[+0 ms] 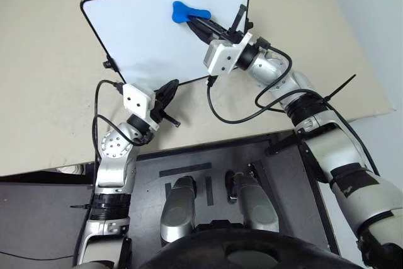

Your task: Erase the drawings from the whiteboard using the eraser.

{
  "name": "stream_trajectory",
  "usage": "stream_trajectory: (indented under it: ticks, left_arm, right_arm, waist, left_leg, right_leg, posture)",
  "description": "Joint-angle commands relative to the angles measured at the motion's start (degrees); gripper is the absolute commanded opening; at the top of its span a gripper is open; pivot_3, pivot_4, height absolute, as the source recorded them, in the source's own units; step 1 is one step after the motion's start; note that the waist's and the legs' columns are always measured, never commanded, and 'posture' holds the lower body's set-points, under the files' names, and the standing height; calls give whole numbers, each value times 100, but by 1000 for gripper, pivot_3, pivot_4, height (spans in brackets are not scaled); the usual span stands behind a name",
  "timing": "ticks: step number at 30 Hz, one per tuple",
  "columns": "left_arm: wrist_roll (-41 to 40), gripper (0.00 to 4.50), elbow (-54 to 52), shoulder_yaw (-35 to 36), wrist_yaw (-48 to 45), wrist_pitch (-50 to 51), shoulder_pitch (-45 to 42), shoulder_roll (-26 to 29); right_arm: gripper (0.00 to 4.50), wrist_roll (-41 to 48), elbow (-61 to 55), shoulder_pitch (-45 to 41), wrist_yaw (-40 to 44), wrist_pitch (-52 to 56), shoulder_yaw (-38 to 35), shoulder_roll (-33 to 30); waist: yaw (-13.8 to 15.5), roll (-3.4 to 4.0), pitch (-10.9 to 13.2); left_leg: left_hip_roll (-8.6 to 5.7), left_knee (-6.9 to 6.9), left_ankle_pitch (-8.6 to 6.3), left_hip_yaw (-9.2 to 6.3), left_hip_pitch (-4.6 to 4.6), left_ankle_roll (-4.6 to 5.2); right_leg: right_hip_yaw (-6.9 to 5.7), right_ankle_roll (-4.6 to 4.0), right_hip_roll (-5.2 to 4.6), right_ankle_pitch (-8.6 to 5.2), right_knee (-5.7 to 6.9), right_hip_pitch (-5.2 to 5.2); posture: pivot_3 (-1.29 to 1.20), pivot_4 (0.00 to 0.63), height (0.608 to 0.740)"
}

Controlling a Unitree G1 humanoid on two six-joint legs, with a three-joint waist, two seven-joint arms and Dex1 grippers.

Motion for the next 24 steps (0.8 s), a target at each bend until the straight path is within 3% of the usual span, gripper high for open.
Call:
stream_trajectory:
  ticks: [1, 6, 13, 18, 24]
  left_arm:
    - [-25, 0, -109, 16, -4, -107, -26, 14]
    - [-60, 0, -227, 66, -16, -72, 105, 61]
    - [-117, 0, -348, 69, -77, 47, 232, 153]
    - [-177, 0, -281, 74, -194, 118, 152, 256]
    - [-182, 0, -148, 50, -311, 175, -88, 295]
  right_arm:
    - [10, 248, -272, 421, 529, -20, 97, -111]
    - [10, 1120, -1502, 1672, 1687, 643, -158, -651]
    - [10, 2408, -4326, 3710, 3063, 2812, -729, -1883]
    - [10, 2855, -5406, 4519, 3518, 4061, -1010, -2398]
    - [1743, 2861, -5633, 4461, 3411, 4561, -1131, -2214]
  waist:
    - [1, -3, -2]
    - [84, -3, -2]
    - [81, -7, -4]
    - [52, -9, -5]
    - [17, -10, -4]
  left_leg:
    - [0, 0, 0, 0, 0, 0]
    - [0, 5, 1, 0, -7, 4]
    - [0, 27, -10, 8, -15, 17]
    - [-2, 31, -9, 8, 11, 17]
    - [-2, 34, 6, 8, 43, 35]
  right_leg:
    - [0, 0, 0, 0, 0, 0]
    - [-2, 3, 0, -2, -4, 3]
    - [-1, 21, 2, -14, -4, 8]
    - [0, 40, 5, -46, -3, 45]
    - [5, 104, 10, -81, -3, 75]
  posture:
    - [0, 150, 740]
    - [0, 150, 740]
    - [0, 150, 740]
    - [0, 150, 740]
    - [0, 150, 740]
